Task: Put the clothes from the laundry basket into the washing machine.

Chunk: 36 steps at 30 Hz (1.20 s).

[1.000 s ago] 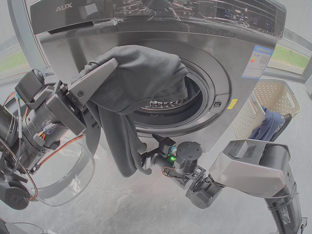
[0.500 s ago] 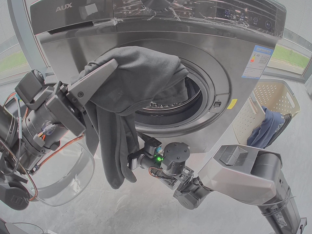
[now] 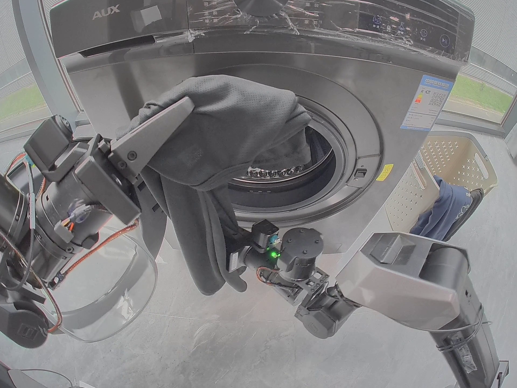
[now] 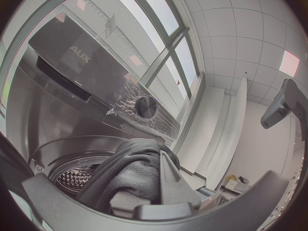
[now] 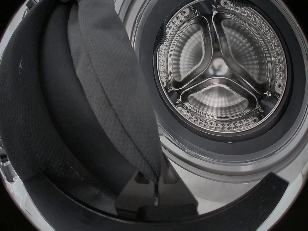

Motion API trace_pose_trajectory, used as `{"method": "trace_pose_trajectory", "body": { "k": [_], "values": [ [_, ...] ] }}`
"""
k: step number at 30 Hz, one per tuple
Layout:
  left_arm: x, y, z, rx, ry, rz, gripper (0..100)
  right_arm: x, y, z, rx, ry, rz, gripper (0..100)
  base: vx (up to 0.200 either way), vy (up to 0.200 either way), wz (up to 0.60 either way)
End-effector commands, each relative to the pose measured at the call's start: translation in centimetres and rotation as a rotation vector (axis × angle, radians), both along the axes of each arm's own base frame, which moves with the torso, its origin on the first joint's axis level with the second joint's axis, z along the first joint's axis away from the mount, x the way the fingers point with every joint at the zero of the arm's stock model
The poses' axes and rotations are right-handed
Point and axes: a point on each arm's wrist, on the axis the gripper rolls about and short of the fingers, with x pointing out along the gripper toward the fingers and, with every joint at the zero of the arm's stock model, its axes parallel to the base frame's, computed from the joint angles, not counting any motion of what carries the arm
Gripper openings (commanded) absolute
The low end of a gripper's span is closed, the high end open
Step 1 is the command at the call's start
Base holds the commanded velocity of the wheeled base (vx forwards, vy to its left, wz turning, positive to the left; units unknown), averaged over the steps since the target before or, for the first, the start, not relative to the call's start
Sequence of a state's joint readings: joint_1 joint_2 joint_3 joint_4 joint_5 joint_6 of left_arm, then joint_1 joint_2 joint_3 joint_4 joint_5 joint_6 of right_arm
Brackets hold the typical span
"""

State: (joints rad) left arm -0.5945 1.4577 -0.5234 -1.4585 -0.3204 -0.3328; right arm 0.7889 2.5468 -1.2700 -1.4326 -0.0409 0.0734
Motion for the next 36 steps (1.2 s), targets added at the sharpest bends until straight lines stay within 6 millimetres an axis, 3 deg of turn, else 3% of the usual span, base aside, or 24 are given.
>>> {"method": "trace_pose_trajectory", "body": {
  "k": [1, 7, 19, 25, 31, 36],
  "values": [
    [0.1, 0.1, 0.0, -0.001, -0.002, 0.005, 0, 0.3, -4.1, 3.6, 0.011, -0.008, -0.071, 0, 0.0, 0.0, 0.0],
    [0.2, 0.1, 0.1, -0.001, -0.002, 0.01, 0, -1.2, -7.9, 5.2, -0.027, 0.022, -0.12, 0, 0.0, 0.0, 0.0],
    [0.8, 1.0, 0.1, -0.006, -0.004, 0.054, 0, -3.6, -11.6, 7.4, -0.043, 0.037, -0.159, 0, 0.0, 0.0, 0.0],
    [1.0, 1.5, 0.0, -0.004, 0.007, 0.055, 0, -5.2, -13.9, 9.8, -0.021, 0.01, -0.187, 0, 0.0, 0.0, 0.0],
    [0.8, 1.3, -0.3, -0.001, 0.018, 0.04, 0, -7.7, -15.7, 12.1, 0.02, -0.012, -0.22, 0, 0.0, 0.0, 0.0],
    [0.6, 1.3, -0.2, -0.013, 0.028, 0.032, 0, -9.4, -17.1, 12.9, 0.034, -0.013, -0.238, 0, 0.0, 0.0, 0.0]
  ]
}}
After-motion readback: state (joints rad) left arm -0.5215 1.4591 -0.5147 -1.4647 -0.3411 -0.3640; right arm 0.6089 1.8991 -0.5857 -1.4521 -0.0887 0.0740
